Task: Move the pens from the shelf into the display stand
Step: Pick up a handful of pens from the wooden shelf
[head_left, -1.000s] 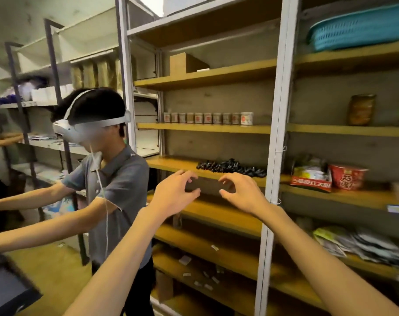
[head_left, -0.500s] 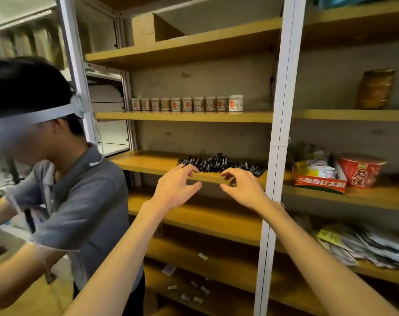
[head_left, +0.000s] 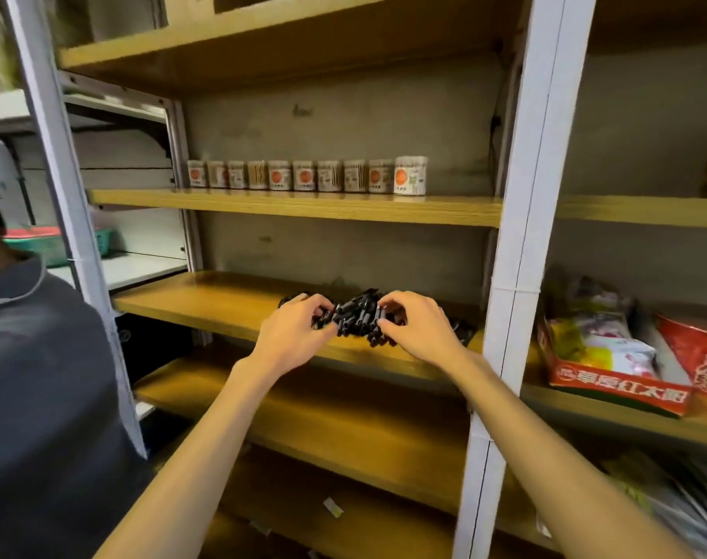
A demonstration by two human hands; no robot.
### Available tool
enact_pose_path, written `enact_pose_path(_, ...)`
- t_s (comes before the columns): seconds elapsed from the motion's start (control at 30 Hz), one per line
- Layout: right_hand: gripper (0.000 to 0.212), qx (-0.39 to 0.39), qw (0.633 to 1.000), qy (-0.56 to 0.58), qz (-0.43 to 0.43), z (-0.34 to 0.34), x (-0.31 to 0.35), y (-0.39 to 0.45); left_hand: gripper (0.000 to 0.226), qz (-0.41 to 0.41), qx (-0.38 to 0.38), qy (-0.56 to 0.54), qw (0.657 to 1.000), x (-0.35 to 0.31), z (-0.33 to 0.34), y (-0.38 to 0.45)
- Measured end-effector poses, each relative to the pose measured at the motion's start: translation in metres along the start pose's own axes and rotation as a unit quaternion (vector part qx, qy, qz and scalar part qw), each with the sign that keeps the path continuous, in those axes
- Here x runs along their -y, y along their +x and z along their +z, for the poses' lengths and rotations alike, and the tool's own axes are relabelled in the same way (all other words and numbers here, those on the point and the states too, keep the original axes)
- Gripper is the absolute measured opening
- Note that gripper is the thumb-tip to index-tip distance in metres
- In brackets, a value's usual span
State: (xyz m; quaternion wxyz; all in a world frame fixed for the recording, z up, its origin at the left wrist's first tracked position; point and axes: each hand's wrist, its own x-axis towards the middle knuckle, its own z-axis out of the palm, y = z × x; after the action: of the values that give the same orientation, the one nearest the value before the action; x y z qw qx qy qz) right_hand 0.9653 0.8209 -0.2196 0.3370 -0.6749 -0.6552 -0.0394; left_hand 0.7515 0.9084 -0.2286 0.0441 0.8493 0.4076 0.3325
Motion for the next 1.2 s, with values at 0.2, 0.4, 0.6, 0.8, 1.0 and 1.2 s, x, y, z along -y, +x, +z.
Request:
enact_pose_path(0.2,0.033,0.018,1.000,0.017,0.003,0.024,-0.014,0.033,0.035,-0.028,0.024,0.008,0.999,0.037,0.016,0.038)
enact_pose_path(0.4,0.031,0.003,0.999,0.019,0.029,0.040,-0.021,0.049,0.029,-0.052,0.015,0.009,0.998,0.079,0.027,0.063)
enact_pose_path(0.6,0.029,0.004,0.999,0.001,0.045,0.051,-0.027,0.058,0.013,-0.129,-0.013,0.010,0.992,0.129,0.038,0.082)
enact_pose_path(0.8,0.030,0.000,0.999,-0.005,0.054,0.061,-0.027,0.067,0.024,-0.221,0.020,0.035,0.974,0.158,0.053,0.098)
enact_pose_path(1.0,0.028,-0.011,0.998,-0.004,0.065,0.066,-0.031,0.074,0.045,-0.261,0.063,0.017,0.963,0.172,0.062,0.120)
enact_pose_path(1.2,0.027,-0.023,0.997,-0.012,0.071,0.067,-0.033,0.078,0.051,-0.255,0.097,0.065,0.960,0.170,0.061,0.133)
